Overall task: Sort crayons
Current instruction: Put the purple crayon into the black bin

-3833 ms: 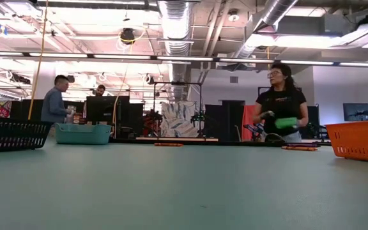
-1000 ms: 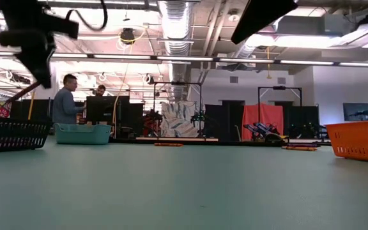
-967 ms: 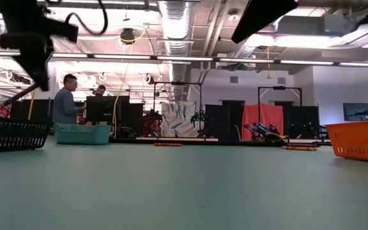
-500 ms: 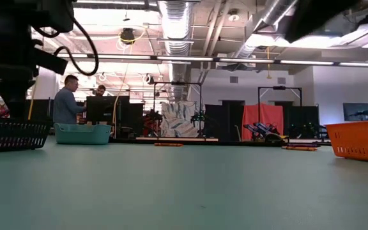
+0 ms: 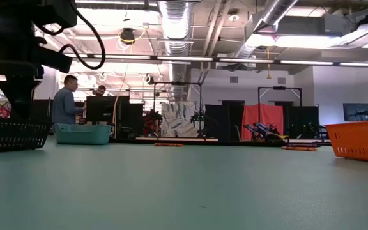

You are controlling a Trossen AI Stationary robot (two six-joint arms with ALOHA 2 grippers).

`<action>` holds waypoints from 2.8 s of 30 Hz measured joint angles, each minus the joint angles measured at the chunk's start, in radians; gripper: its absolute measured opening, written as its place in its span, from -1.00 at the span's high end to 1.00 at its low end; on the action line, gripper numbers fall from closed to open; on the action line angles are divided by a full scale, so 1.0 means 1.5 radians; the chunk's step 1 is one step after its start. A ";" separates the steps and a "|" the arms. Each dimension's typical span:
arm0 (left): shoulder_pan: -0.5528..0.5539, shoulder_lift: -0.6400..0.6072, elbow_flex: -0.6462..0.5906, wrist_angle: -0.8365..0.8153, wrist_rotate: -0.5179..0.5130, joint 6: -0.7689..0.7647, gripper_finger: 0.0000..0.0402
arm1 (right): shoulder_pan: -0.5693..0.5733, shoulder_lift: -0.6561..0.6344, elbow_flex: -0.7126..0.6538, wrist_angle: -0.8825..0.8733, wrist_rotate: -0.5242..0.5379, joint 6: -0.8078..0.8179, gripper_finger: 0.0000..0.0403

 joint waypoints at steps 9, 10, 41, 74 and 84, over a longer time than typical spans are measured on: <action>0.000 -0.030 0.006 0.093 -0.001 0.035 0.12 | 0.087 0.000 -0.105 0.117 -0.145 0.109 0.41; 0.000 -0.033 0.010 0.089 -0.001 0.035 0.12 | 0.093 0.000 -0.112 0.130 -0.156 0.119 0.41; -0.075 0.154 0.039 0.565 0.074 0.269 0.12 | 0.166 0.052 -0.129 0.225 -0.209 0.218 0.41; -0.079 0.358 0.039 0.817 0.223 0.313 0.12 | 0.124 0.050 -0.201 0.325 -0.300 0.224 0.97; -0.094 0.358 0.039 0.866 0.223 0.359 0.12 | 0.103 0.045 -0.186 0.307 -0.317 0.188 0.99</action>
